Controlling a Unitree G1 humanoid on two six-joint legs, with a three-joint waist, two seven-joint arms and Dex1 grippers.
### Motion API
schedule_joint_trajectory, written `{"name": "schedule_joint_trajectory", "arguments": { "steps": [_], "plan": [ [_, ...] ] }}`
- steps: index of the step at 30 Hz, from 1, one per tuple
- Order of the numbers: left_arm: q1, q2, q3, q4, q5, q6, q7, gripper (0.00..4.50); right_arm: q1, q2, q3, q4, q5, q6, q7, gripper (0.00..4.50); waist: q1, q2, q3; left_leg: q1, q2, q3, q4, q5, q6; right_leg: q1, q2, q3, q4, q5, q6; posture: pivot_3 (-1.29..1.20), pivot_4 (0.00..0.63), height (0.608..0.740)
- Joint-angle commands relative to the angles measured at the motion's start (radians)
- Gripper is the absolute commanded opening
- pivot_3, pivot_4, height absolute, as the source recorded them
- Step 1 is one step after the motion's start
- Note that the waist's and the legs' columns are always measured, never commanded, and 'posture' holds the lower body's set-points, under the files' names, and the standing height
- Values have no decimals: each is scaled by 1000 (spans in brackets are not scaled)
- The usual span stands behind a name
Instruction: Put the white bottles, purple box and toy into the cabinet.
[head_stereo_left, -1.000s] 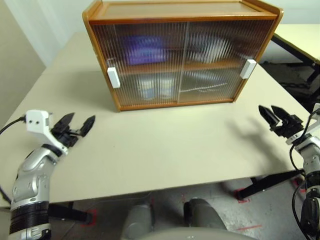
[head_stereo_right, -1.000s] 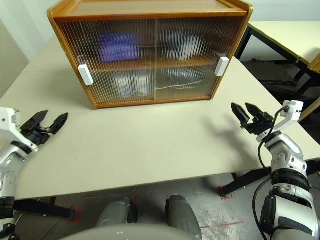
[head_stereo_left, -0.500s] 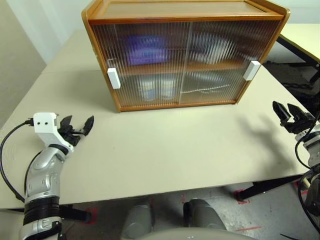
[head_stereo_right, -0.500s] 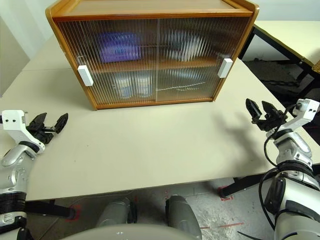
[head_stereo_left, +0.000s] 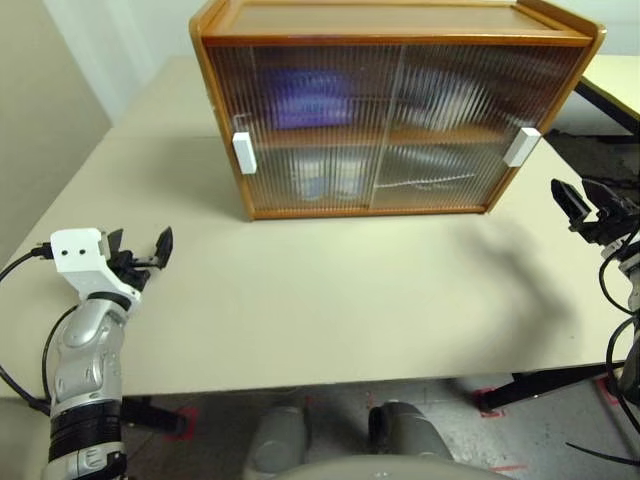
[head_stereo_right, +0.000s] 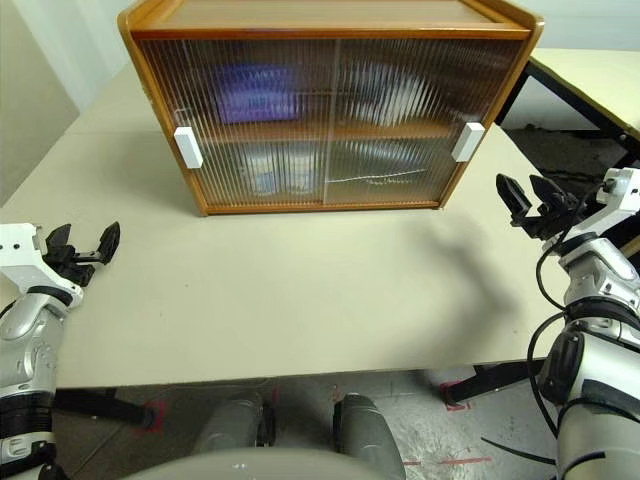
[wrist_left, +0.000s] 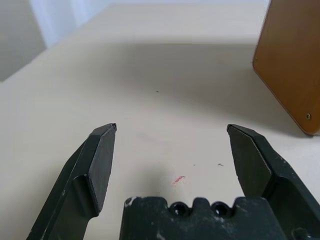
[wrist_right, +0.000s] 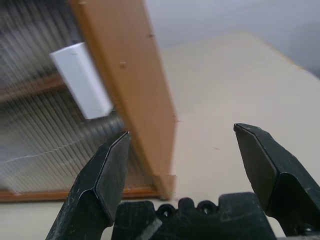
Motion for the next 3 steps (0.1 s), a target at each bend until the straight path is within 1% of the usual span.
{"name": "schedule_joint_trajectory", "arguments": {
  "steps": [1, 3],
  "plan": [
    [5, -8, -8, -28, 5, 11, 8, 4500, -9, 1, -2, 28, -2, 15, 21, 4491, 13, 0, 0, 0, 0, 0, 0, 0, 0, 0, 0, 0, 0, 0, 0, 287, 23, 740],
    [-2, -8, -11, -25, -1, 6, -2, 4500, -13, 4, -1, 28, -4, 9, 24, 4491, 20, 0, 0, 0, 0, 0, 0, 0, 0, 0, 0, 0, 0, 0, 0, 283, 23, 740]
  ]
}}
